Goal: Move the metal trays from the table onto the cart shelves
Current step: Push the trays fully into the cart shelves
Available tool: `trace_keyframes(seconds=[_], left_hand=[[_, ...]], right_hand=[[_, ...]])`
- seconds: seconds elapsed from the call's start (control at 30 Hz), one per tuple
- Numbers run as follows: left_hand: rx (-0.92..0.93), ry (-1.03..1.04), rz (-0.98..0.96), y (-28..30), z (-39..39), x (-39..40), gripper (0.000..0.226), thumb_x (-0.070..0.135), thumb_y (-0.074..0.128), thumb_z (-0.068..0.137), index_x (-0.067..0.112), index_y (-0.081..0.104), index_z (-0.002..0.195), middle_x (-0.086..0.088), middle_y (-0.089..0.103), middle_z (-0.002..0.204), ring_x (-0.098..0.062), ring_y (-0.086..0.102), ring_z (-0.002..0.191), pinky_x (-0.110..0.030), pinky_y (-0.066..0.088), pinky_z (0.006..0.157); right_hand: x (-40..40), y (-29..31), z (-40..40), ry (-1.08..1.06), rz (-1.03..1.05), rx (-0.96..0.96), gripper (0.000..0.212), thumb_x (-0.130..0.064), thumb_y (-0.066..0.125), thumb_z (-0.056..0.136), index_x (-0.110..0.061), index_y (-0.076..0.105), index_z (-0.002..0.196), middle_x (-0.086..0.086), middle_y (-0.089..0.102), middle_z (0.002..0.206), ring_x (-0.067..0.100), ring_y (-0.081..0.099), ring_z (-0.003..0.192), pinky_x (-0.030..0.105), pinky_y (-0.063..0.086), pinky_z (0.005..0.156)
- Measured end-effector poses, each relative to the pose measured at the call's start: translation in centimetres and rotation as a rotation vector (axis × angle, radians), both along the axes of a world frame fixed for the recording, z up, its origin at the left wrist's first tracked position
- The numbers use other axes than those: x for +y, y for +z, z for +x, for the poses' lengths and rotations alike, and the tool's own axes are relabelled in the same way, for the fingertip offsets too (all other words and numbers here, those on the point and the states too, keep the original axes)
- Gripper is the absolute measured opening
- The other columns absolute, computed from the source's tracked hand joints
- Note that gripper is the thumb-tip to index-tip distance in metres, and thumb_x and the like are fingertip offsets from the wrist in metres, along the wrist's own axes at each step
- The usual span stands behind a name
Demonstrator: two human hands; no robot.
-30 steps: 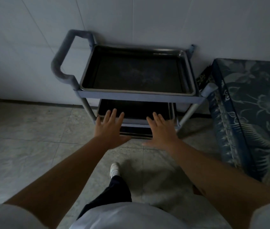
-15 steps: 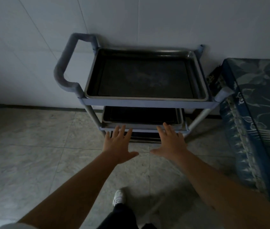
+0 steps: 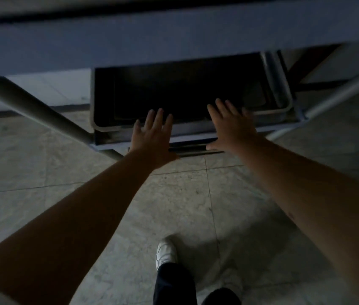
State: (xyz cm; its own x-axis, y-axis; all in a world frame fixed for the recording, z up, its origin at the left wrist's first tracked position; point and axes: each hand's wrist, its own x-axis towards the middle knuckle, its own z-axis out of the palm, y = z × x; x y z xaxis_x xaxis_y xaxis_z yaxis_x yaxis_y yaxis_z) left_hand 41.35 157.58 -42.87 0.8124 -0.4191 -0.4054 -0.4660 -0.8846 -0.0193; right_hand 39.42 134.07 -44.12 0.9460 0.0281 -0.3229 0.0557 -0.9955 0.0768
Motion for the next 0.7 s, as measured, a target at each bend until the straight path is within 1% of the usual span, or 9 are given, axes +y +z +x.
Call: trace_keyframes(seconds=[0.07, 0.1, 0.17, 0.23, 0.3, 0.4, 0.47, 0.53, 0.7], left_hand=[[0.003, -0.05, -0.018, -2.3, 1.2, -0.2, 0.117, 0.069, 0.065, 0.08, 0.021, -0.008, 0.159, -0.009, -0.002, 0.169, -0.033, 0.001, 0.153, -0.06, 0.009, 0.119], [-0.025, -0.071, -0.036, -3.1, 1.7, -0.3, 0.114, 0.065, 0.066, 0.081, 0.02, -0.004, 0.159, -0.009, 0.01, 0.167, -0.034, 0.012, 0.152, -0.06, 0.013, 0.119], [-0.12, -0.088, -0.087, -4.4, 2.4, -0.6, 0.1, 0.057, 0.07, 0.082, 0.019, 0.015, 0.157, -0.012, 0.04, 0.153, -0.036, 0.039, 0.138, -0.058, 0.025, 0.115], [-0.182, -0.081, -0.136, -5.2, 2.9, -0.7, 0.08, 0.05, 0.071, 0.083, 0.019, 0.033, 0.147, -0.012, 0.055, 0.136, -0.037, 0.053, 0.122, -0.053, 0.038, 0.103], [-0.21, -0.064, -0.163, -5.6, 3.2, -0.8, 0.07, 0.047, 0.071, 0.084, 0.02, 0.039, 0.14, -0.013, 0.059, 0.128, -0.038, 0.056, 0.115, -0.049, 0.042, 0.094], [-0.245, -0.059, -0.174, -5.5, 2.4, -0.7, 0.057, 0.043, 0.07, 0.086, 0.021, 0.045, 0.132, -0.012, 0.061, 0.12, -0.037, 0.058, 0.109, -0.047, 0.044, 0.089], [-0.285, -0.082, -0.172, -5.6, 1.5, -0.9, 0.041, 0.032, 0.07, 0.089, 0.021, 0.049, 0.122, -0.01, 0.063, 0.111, -0.035, 0.061, 0.101, -0.044, 0.045, 0.082], [-0.308, -0.096, -0.157, -5.8, 0.8, -1.1, 0.034, 0.02, 0.07, 0.089, 0.02, 0.05, 0.117, -0.009, 0.063, 0.105, -0.034, 0.062, 0.096, -0.041, 0.045, 0.077], [-0.371, -0.094, -0.212, -6.2, 0.5, -0.8, 0.023, 0.015, 0.067, 0.091, 0.016, 0.055, 0.11, -0.011, 0.065, 0.095, -0.033, 0.064, 0.086, -0.038, 0.044, 0.071]], right_hand=[[-0.1, -2.0, 1.2, 0.02, 0.004, 0.026, 0.12, -0.072, 0.071, 0.06, -0.022, 0.009, 0.15, 0.006, 0.016, 0.16, 0.029, 0.014, 0.145, 0.054, 0.022, 0.109], [-0.1, -2.7, 1.7, 0.041, 0.004, 0.015, 0.114, -0.069, 0.072, 0.061, -0.02, 0.015, 0.148, 0.009, 0.027, 0.155, 0.031, 0.023, 0.142, 0.053, 0.026, 0.108], [0.1, -3.5, 2.2, 0.068, 0.003, -0.061, 0.093, -0.06, 0.076, 0.064, -0.02, 0.033, 0.136, 0.011, 0.05, 0.135, 0.033, 0.045, 0.124, 0.049, 0.036, 0.1], [0.3, -4.0, 2.1, 0.076, 0.0, -0.162, 0.07, -0.051, 0.078, 0.065, -0.019, 0.044, 0.118, 0.01, 0.06, 0.114, 0.034, 0.055, 0.104, 0.046, 0.041, 0.087], [0.5, -4.2, 1.9, 0.081, -0.003, -0.225, 0.063, -0.046, 0.08, 0.064, -0.016, 0.048, 0.11, 0.011, 0.061, 0.105, 0.034, 0.057, 0.096, 0.044, 0.041, 0.081], [0.8, -4.2, 1.2, 0.081, 0.003, -0.271, 0.054, -0.041, 0.081, 0.066, -0.014, 0.051, 0.103, 0.012, 0.062, 0.1, 0.035, 0.058, 0.091, 0.043, 0.042, 0.077], [1.1, -4.6, 0.4, 0.079, -0.007, -0.3, 0.042, -0.037, 0.077, 0.072, -0.013, 0.053, 0.097, 0.012, 0.062, 0.095, 0.035, 0.058, 0.088, 0.042, 0.044, 0.072], [1.4, -5.1, -0.4, 0.064, -0.026, -0.34, 0.033, -0.032, 0.075, 0.075, -0.012, 0.054, 0.09, 0.012, 0.062, 0.087, 0.034, 0.058, 0.081, 0.039, 0.043, 0.066], [1.5, -5.5, -1.0, 0.059, -0.031, -0.41, 0.03, -0.031, 0.075, 0.075, -0.011, 0.057, 0.087, 0.012, 0.063, 0.08, 0.033, 0.059, 0.073, 0.034, 0.034, 0.059]])
